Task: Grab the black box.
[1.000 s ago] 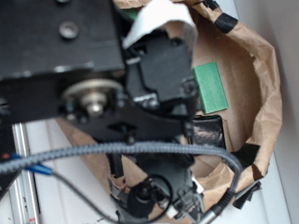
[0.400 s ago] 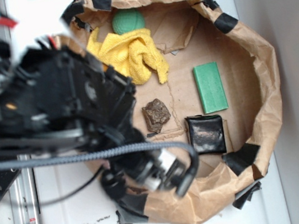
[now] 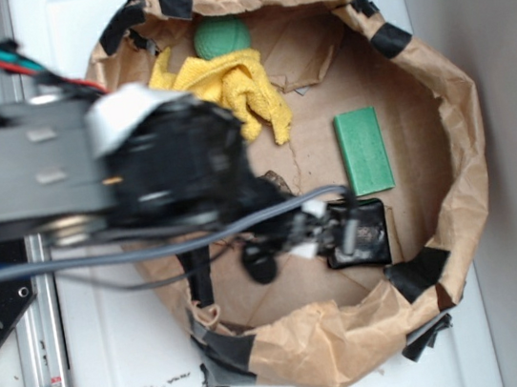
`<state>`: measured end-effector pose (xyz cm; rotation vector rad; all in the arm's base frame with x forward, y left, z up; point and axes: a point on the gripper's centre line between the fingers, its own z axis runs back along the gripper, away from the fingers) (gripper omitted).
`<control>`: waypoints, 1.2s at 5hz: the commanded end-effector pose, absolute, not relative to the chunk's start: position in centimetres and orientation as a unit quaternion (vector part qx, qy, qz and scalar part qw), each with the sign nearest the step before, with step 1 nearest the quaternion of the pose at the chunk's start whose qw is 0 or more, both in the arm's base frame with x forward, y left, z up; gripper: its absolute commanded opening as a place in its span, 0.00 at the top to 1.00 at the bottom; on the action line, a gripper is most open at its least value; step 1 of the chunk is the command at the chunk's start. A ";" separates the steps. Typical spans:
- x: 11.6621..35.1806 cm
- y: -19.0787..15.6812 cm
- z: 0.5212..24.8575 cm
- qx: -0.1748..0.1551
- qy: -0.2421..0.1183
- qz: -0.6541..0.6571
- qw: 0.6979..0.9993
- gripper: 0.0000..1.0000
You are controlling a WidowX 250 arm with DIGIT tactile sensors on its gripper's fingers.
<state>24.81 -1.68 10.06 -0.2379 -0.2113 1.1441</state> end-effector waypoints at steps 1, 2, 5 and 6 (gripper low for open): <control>29.0 -3.2 8.0 -0.095 -0.060 0.568 0.816 0.00; 30.0 -5.2 5.8 -0.090 -0.032 0.581 0.809 0.00; 31.6 -5.3 2.0 -0.045 -0.058 0.564 0.823 0.00; 31.6 -3.1 3.8 -0.049 -0.103 0.557 0.823 1.00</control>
